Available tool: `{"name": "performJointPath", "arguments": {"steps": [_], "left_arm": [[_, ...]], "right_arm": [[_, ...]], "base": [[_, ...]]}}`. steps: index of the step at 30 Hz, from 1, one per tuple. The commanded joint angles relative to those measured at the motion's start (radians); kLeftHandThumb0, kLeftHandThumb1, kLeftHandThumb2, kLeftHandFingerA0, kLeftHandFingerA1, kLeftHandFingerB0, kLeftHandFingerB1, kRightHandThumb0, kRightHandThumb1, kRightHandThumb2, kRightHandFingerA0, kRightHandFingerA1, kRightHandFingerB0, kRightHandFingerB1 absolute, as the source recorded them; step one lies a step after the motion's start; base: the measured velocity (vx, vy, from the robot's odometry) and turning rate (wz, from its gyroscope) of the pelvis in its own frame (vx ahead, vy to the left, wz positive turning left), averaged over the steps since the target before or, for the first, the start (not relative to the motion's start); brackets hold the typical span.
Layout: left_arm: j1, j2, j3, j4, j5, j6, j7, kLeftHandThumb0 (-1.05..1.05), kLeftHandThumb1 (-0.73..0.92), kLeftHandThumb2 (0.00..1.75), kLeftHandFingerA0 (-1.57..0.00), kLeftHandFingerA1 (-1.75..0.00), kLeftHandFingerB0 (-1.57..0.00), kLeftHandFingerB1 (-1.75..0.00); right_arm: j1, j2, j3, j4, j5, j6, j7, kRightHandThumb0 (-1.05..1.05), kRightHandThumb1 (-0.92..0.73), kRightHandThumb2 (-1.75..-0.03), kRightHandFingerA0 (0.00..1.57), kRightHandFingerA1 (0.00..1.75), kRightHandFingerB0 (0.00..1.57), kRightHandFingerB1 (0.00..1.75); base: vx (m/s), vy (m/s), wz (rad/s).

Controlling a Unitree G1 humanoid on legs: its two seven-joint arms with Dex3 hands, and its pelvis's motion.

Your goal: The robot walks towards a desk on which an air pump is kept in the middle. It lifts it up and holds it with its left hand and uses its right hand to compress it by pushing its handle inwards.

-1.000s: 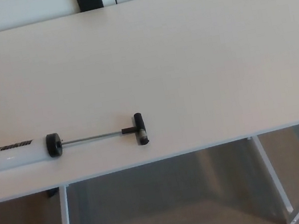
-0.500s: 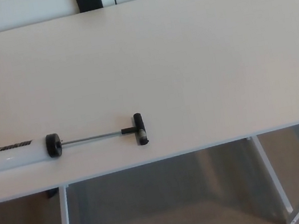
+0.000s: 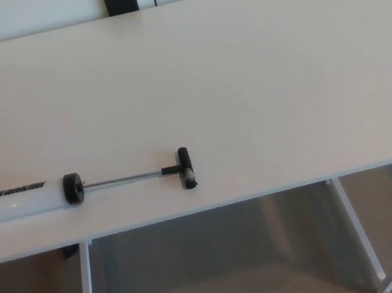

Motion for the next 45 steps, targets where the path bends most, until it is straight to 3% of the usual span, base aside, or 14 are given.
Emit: {"name": "performJointPath", "arguments": {"steps": [1,7,14,15,16,17,45], "left_arm": [[0.012,0.01,0.014,-0.012,-0.026,0.047,0.022,0.04,0.54,1.03,-0.23,-0.57,-0.17,-0.53],[0.023,0.009,0.017,-0.02,-0.028,0.052,0.021,0.04,0.53,1.02,-0.22,-0.56,-0.15,-0.52],[0.019,0.006,0.019,-0.037,-0.039,0.057,0.027,0.05,0.52,1.01,-0.23,-0.57,-0.17,-0.52],[0.017,0.005,0.018,-0.045,-0.041,0.061,0.032,0.05,0.71,0.72,-0.3,-0.47,-0.24,-0.38],[0.016,0.004,0.018,-0.051,-0.043,0.065,0.034,0.05,0.71,0.72,-0.3,-0.47,-0.24,-0.38],[0.015,0.005,0.015,-0.05,-0.041,0.061,0.031,0.03,0.54,1.03,-0.22,-0.57,-0.17,-0.53],[0.001,0.007,0.012,-0.086,-0.047,0.095,0.064,0.05,0.55,1.03,-0.24,-0.57,-0.15,-0.51]], "right_arm": [[0.0,-0.014,0.0,0.007,0.004,-0.014,-0.011,-0.29,-0.62,-0.58,0.6,0.5,0.5,0.43],[0.006,-0.011,0.003,-0.002,0.01,-0.009,-0.006,-0.29,-0.63,-0.58,0.53,0.48,0.48,0.42],[-0.007,-0.014,0.007,0.006,0.007,-0.013,-0.014,-0.29,-0.63,-0.58,0.55,0.48,0.5,0.42],[-0.009,-0.014,0.007,0.004,0.008,-0.012,-0.012,-0.29,-0.63,-0.58,0.55,0.49,0.49,0.42],[-0.01,-0.014,0.007,0.002,0.008,-0.011,-0.011,-0.29,-0.63,-0.58,0.55,0.49,0.49,0.42],[-0.013,-0.015,0.008,0.004,0.007,-0.011,-0.012,-0.29,-0.63,-0.58,0.6,0.5,0.5,0.42],[-0.021,-0.01,0.015,0.0,0.005,-0.026,-0.019,-0.3,-0.61,-0.58,0.58,0.5,0.49,0.42]], "base": [[0.0,0.0,0.0],[0.0,0.0,0.0],[0.0,0.0,0.0],[0.0,0.0,0.0],[0.0,0.0,0.0],[0.0,0.0,0.0],[0.0,0.0,0.0]]}}
